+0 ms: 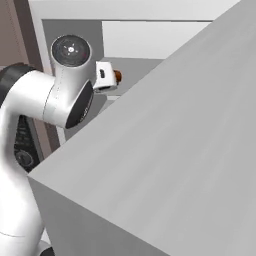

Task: Gather the potato and onion from the fridge and place them on a tray on the dining counter. Then gather the steak and chicken drumstick from the fridge and place them on the other tray.

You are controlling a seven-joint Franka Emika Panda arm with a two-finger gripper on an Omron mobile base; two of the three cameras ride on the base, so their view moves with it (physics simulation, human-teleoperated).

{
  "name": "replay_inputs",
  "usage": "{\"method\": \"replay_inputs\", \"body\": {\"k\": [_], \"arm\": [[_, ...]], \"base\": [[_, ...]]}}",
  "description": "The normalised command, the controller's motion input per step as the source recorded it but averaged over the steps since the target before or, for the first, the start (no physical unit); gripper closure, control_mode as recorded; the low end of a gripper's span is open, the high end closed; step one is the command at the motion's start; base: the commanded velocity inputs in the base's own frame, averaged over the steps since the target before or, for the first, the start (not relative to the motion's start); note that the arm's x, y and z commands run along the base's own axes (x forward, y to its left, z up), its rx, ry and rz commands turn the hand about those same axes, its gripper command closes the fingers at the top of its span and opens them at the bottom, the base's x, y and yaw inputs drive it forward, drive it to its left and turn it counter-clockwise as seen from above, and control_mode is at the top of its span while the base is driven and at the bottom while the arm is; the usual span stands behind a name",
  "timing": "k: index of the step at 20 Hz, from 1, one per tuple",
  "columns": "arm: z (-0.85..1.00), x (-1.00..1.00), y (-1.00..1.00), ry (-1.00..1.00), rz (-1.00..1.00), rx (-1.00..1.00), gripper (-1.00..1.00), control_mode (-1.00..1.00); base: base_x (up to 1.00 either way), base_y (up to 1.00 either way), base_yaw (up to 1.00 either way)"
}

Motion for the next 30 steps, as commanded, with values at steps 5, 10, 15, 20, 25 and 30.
{"method": "replay_inputs", "body": {"k": [5, 10, 15, 20, 25, 30], "arm": [[-0.12, 0.81, 0.0, -0.01, 0.02, 0.0, -1.0, -1.0], [-0.23, 0.65, 0.0, -0.08, 0.0, 0.0, -1.0, -1.0], [-0.18, 0.75, -0.02, 0.0, 0.0, 0.0, -1.0, -1.0], [-0.08, 0.79, -0.17, 0.01, 0.0, 0.0, -1.0, -1.0], [-0.08, 0.67, -0.25, 0.05, 0.0, 0.0, -1.0, -1.0], [-0.11, 0.54, -0.02, 0.04, -0.01, 0.0, -1.0, -1.0]], "base": [[0.0, 0.0, 0.0], [0.0, 0.0, 0.0], [0.0, 0.0, 0.0], [0.0, 0.0, 0.0], [0.0, 0.0, 0.0], [0.0, 0.0, 0.0]]}}
